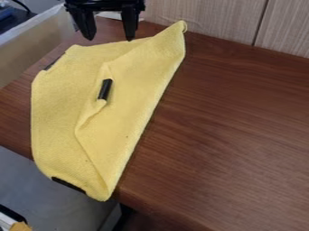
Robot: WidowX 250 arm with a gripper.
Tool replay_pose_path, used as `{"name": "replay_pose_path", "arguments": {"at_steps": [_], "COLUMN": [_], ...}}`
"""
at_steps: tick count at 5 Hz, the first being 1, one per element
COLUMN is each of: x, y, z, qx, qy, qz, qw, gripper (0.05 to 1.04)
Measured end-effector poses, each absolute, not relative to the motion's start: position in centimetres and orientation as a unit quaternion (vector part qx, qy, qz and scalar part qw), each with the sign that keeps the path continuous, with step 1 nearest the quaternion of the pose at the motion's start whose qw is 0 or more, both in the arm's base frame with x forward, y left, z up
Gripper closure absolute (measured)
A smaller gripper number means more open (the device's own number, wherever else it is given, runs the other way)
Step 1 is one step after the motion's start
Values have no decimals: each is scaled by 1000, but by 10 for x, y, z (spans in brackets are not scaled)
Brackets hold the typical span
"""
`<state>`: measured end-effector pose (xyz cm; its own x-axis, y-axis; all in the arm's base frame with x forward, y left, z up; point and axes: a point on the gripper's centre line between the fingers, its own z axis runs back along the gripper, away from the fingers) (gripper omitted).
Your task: Fold the cloth from left to right
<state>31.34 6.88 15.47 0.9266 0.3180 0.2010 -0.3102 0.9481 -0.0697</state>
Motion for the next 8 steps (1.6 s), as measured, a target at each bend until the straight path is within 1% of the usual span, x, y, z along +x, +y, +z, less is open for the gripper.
{"name": "replay_pose_path", "arguments": {"at_steps": [1,2,3,4,5,6,7,8], "x": [313,309,308,302,304,300,300,298], "y": [69,91,114,150,171,192,195,196], "z": [144,142,146,141,121,107,98,93], "qx": [-20,-24,0,-2,-17,2,-2,1], "qy": [-88,-86,-92,-96,-89,-77,-74,-64], "qz": [163,207,229,274,248,230,226,218], "qw": [982,974,969,957,964,970,971,974], "gripper": [82,82,82,82,82,83,83,121]}}
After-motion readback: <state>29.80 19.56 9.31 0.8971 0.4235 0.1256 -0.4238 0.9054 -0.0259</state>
